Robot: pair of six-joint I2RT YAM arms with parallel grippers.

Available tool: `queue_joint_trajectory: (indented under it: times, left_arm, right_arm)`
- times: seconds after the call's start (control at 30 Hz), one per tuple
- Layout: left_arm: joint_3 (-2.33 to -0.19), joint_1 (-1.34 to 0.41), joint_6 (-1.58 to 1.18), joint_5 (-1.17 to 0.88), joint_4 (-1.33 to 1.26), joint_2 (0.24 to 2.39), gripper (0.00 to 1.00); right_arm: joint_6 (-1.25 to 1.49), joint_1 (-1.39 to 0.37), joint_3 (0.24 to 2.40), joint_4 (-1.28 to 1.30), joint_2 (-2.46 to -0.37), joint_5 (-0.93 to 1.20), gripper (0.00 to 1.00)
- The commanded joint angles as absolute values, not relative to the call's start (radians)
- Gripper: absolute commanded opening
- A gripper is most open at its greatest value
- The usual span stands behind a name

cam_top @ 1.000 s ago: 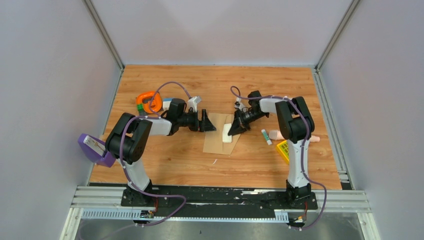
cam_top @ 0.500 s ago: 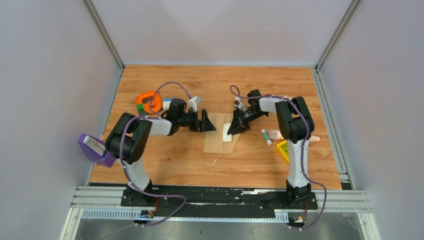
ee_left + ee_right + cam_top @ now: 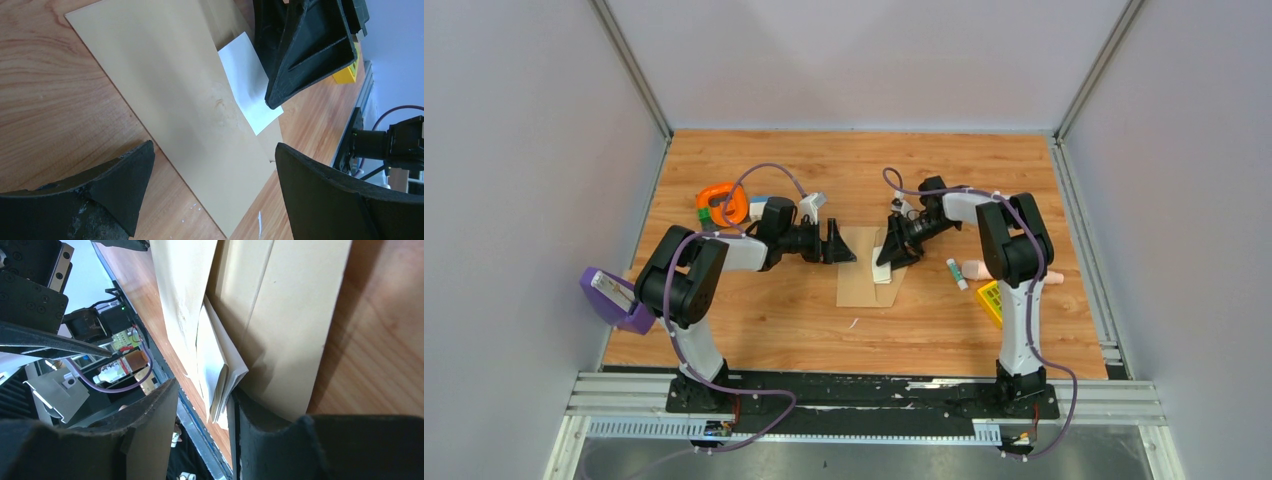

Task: Place the letter into the envelope and seal it
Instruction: Place the letter in the envelope.

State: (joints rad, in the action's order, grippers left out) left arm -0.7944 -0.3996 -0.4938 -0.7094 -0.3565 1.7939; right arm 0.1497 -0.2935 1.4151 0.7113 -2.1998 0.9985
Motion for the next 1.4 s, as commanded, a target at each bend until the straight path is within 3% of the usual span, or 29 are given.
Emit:
queue_joint_trajectory:
  times: [0.0, 1.13, 1.23, 1.37]
  left_arm:
    - [-0.784, -0.407, -0.472, -0.690, -0.325, 1.799, 1.00]
    - [-0.782, -0.407, -0.440, -0.672, -0.321, 1.767, 1.00]
    - [-0.782, -0.407, -0.441, -0.672, -0.322, 1.767, 1.00]
    - [-0.782, -0.407, -0.443, -0.671, -0.323, 1.767, 1.00]
  right_arm:
    - [0.092, -0.287, 1.436, 0.738, -2.141, 0.945, 0.43]
    - [0.014, -0.280, 1.438, 0.783, -2.098, 0.912, 0.41]
    - [0.013, -0.279, 1.436, 0.785, -2.097, 0.910, 0.39]
    - [0.012, -0.279, 1.436, 0.785, -2.101, 0.911, 0.27]
